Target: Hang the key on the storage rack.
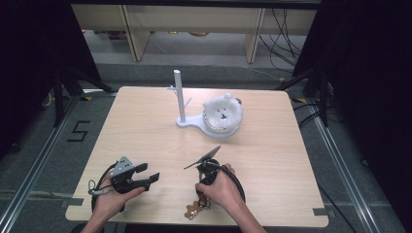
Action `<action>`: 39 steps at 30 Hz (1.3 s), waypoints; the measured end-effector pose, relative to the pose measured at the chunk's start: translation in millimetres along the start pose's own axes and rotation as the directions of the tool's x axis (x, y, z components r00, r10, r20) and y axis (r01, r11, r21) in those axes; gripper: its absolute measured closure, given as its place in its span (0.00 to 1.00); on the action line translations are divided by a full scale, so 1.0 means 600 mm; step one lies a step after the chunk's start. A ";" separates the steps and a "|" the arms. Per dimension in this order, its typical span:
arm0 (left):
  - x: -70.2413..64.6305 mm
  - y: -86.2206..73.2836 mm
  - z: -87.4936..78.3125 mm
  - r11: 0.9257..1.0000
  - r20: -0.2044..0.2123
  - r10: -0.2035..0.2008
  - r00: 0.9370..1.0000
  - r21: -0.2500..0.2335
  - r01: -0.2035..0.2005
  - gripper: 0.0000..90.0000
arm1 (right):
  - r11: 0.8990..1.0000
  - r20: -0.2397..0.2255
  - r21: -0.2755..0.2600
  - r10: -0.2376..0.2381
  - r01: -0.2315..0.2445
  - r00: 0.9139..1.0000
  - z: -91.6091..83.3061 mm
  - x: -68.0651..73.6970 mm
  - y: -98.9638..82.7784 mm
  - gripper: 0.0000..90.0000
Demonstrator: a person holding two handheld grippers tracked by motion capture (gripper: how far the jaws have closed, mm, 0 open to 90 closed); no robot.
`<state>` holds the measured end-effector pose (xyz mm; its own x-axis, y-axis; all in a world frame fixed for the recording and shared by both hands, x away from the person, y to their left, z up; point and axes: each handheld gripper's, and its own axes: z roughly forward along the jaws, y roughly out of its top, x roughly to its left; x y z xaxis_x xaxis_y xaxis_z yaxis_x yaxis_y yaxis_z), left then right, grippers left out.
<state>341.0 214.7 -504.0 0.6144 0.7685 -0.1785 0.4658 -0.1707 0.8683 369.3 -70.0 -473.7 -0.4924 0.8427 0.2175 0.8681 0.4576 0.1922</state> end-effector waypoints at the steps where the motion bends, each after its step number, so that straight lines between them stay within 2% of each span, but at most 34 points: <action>1: 0.000 0.000 -0.001 1.000 0.000 0.002 1.000 0.002 -0.002 0.37 | 1.000 0.004 0.016 -0.004 0.003 1.000 -0.001 0.001 0.001 0.64; 4: 0.001 -0.001 -0.001 1.000 -0.007 0.002 1.000 0.005 -0.002 0.37 | 1.000 0.021 0.025 0.002 -0.002 1.000 0.003 0.005 0.003 0.64; 5: 0.001 -0.001 -0.001 1.000 -0.006 0.002 1.000 0.005 -0.002 0.37 | 1.000 0.013 0.028 -0.007 0.006 1.000 0.004 0.005 0.004 0.64; 7: 0.001 -0.001 -0.001 1.000 -0.006 0.003 1.000 0.006 -0.002 0.37 | 0.999 0.042 0.041 0.004 -0.006 0.999 0.007 0.009 0.004 0.64; 10: 0.002 -0.002 -0.001 1.000 -0.007 0.003 1.000 0.006 -0.003 0.37 | 0.999 0.041 0.040 0.027 -0.028 0.999 0.009 0.014 0.002 0.67; 15: 0.001 -0.002 -0.001 1.000 -0.004 0.004 1.000 0.008 -0.004 0.37 | 0.998 0.031 0.062 0.017 -0.019 0.999 0.006 0.011 0.002 0.73; 17: 0.001 -0.002 -0.001 1.000 -0.004 0.003 1.000 0.009 -0.003 0.37 | 0.997 0.029 0.073 -0.003 0.001 1.000 0.004 0.004 0.003 0.75; 18: 0.002 -0.002 -0.001 1.000 -0.004 0.003 1.000 0.009 -0.003 0.37 | 0.997 0.025 0.079 0.016 -0.018 1.000 0.003 0.004 0.002 0.75; 21: 0.002 -0.003 -0.001 1.000 -0.004 0.003 1.000 0.009 -0.003 0.37 | 0.998 0.042 0.064 -0.005 0.002 0.999 0.001 -0.004 0.001 0.74; 23: 0.002 -0.003 -0.002 1.000 -0.009 0.002 1.000 0.014 -0.002 0.37 | 0.998 0.043 0.057 0.013 -0.015 0.999 0.002 -0.003 0.001 0.72; 24: 0.001 -0.003 -0.002 1.000 -0.008 0.002 1.000 0.014 -0.002 0.37 | 0.998 0.040 0.056 0.013 -0.016 0.999 0.003 -0.003 0.001 0.71; 25: 0.002 -0.003 -0.001 1.000 -0.003 0.003 1.000 0.009 -0.002 0.37 | 0.998 0.040 0.055 -0.006 0.004 0.999 0.003 -0.005 0.001 0.70; 26: 0.002 -0.003 -0.001 1.000 -0.004 0.002 1.000 0.010 -0.002 0.37 | 0.999 0.039 0.053 0.002 -0.004 0.999 0.004 -0.004 0.002 0.70; 27: 0.002 -0.003 -0.001 1.000 -0.004 0.002 1.000 0.010 -0.002 0.37 | 0.998 0.017 0.067 0.006 -0.007 1.000 0.004 -0.004 0.002 0.70; 28: 0.002 -0.003 -0.001 1.000 -0.004 0.002 1.000 0.010 -0.002 0.37 | 0.998 0.024 0.069 0.011 -0.013 1.000 0.005 -0.002 0.003 0.70; 30: 0.002 -0.003 -0.001 1.000 -0.004 0.002 1.000 0.009 -0.002 0.37 | 0.998 0.036 0.060 -0.027 0.025 0.999 0.007 -0.001 0.002 0.70; 31: 0.002 -0.003 -0.001 1.000 -0.004 0.002 1.000 0.008 -0.002 0.37 | 0.998 0.048 0.064 -0.020 0.017 0.999 0.008 0.002 0.001 0.70; 32: 0.002 -0.003 -0.001 1.000 -0.004 0.002 1.000 0.008 -0.002 0.37 | 0.997 0.049 0.070 -0.049 0.045 0.998 0.008 0.002 0.001 0.70; 33: 0.002 -0.003 -0.001 1.000 -0.004 0.002 1.000 0.008 -0.002 0.37 | 0.993 0.056 0.049 -0.113 0.110 0.992 0.012 -0.003 0.002 0.70; 34: 0.002 -0.003 -0.001 1.000 -0.004 0.002 1.000 0.008 -0.002 0.37 | 0.993 0.056 0.049 -0.113 0.110 0.992 0.012 -0.003 0.002 0.70; 35: 0.001 -0.004 -0.001 1.000 -0.004 0.003 1.000 0.009 -0.003 0.37 | 0.995 0.067 0.075 -0.065 0.060 0.996 0.010 0.006 0.001 0.73; 36: 0.001 -0.004 -0.001 1.000 -0.004 0.002 1.000 0.008 -0.002 0.37 | 0.994 0.065 0.079 -0.087 0.082 0.994 0.010 0.004 0.003 0.74; 37: 0.002 -0.004 -0.001 1.000 -0.003 0.003 1.000 0.009 -0.003 0.37 | 0.995 0.072 0.082 -0.071 0.065 0.995 0.009 0.009 0.002 0.74; 39: 0.001 -0.004 -0.002 1.000 -0.008 0.003 1.000 0.013 -0.003 0.37 | 0.993 0.059 0.097 -0.068 0.062 0.996 0.009 0.009 0.003 0.74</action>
<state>339.7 216.4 -505.8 0.6108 0.7727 -0.1727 0.4724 -0.1807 0.8627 368.5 -63.4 -477.4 -0.5457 0.8249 0.1473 0.8379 0.5343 0.1120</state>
